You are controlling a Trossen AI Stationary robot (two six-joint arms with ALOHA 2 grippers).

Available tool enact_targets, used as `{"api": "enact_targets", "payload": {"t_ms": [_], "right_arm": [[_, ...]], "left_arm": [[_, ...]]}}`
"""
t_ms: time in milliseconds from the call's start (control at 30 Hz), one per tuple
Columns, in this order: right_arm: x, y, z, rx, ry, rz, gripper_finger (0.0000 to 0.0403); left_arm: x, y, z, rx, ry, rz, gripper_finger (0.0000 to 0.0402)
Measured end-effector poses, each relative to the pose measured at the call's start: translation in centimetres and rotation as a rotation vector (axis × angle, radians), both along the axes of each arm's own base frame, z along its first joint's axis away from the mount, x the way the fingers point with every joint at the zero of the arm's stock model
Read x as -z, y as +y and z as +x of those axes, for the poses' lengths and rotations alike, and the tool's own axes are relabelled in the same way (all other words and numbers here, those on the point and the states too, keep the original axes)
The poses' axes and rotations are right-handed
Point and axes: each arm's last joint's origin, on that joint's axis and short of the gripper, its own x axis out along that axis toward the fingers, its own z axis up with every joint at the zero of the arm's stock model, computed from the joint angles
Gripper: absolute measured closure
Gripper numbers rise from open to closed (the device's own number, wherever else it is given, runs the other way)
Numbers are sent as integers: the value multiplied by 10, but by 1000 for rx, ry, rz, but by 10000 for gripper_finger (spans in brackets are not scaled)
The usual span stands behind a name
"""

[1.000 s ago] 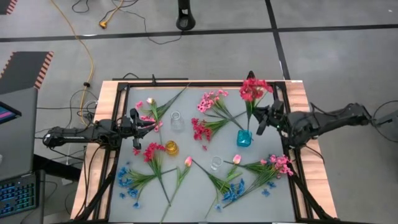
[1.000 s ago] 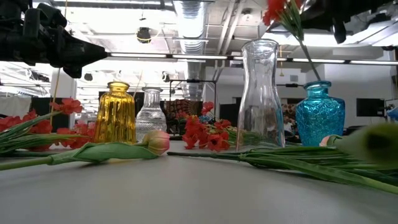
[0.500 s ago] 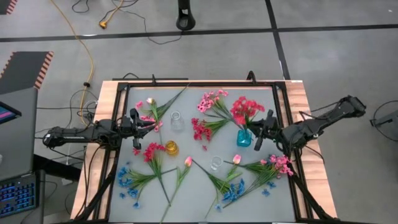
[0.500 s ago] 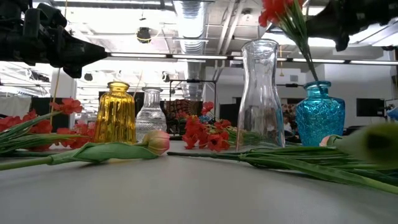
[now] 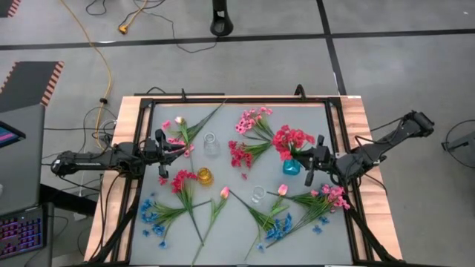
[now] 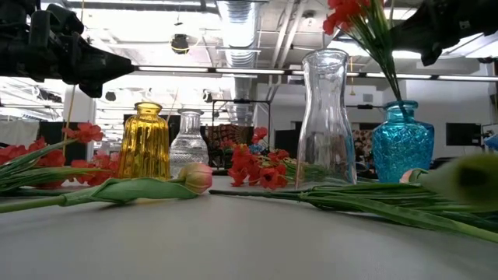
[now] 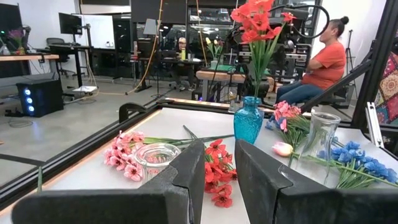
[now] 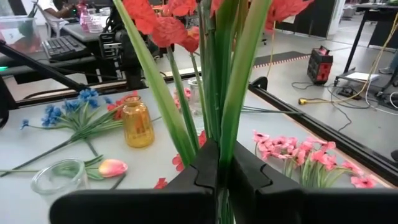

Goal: Sort flowers into vase by color
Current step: Put the top right red flowers into the blue vase

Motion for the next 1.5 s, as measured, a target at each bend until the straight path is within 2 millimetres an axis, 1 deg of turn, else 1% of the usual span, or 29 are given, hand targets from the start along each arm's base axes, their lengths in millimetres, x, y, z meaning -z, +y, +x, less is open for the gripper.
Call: {"api": "enact_targets", "payload": {"t_ms": [400, 533, 700, 1000, 1133, 1233, 1300, 1500], "right_arm": [[0, 0, 0, 1, 1, 0, 351], [0, 0, 0, 1, 1, 0, 340], [0, 0, 0, 1, -1, 1, 296], [0, 0, 0, 0, -1, 1, 178], [-1, 0, 0, -1, 0, 1, 150], [-11, 0, -1, -36, 11, 3, 145], [-21, 1, -2, -68, 23, 6, 145], [-51, -3, -12, -114, 131, 43, 145]], "left_arm": [[0, 0, 0, 0, 0, 0, 325], [0, 0, 0, 0, 0, 0, 325], [0, 0, 0, 0, 0, 0, 325], [0, 0, 0, 0, 0, 0, 325], [0, 0, 0, 0, 0, 0, 325], [0, 0, 0, 0, 0, 0, 325], [0, 0, 0, 0, 0, 0, 325], [0, 0, 0, 0, 0, 0, 325]]}}
